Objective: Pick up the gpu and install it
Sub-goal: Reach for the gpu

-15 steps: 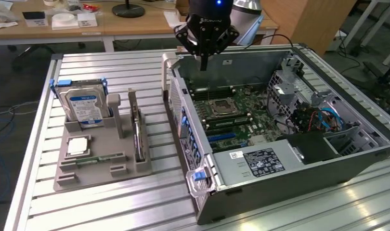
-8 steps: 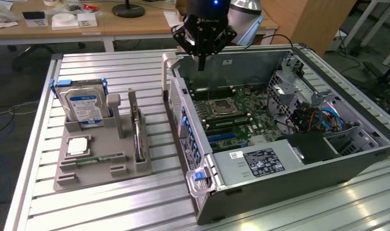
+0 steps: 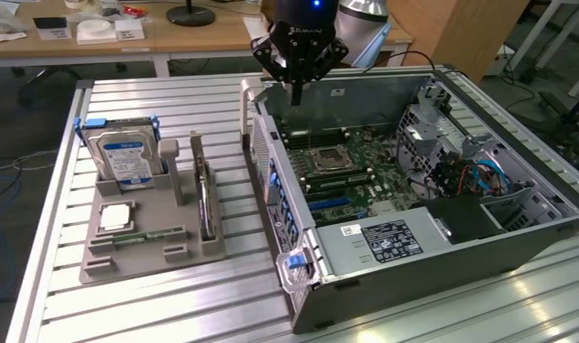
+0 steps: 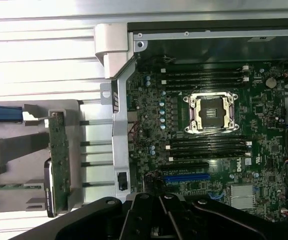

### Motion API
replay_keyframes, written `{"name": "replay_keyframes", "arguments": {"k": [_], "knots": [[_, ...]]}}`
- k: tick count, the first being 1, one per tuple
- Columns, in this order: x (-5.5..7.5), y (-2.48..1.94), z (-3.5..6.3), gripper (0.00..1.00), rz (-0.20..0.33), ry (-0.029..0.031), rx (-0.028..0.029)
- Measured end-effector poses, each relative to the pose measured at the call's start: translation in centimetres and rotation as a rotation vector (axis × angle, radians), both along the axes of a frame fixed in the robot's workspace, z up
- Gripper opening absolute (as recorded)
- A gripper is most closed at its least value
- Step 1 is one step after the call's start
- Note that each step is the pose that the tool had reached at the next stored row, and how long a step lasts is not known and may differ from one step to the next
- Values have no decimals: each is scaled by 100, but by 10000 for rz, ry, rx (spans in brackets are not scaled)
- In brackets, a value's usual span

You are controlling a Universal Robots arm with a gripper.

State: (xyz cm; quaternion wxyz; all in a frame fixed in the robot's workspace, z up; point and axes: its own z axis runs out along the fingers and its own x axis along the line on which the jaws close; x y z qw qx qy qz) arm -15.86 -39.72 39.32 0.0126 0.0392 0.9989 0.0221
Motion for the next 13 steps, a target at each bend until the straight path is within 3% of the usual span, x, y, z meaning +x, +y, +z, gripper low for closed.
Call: {"name": "replay_keyframes", "arguments": {"k": [13], "knots": [[-73,1,0,11,0,-1,1]]}}
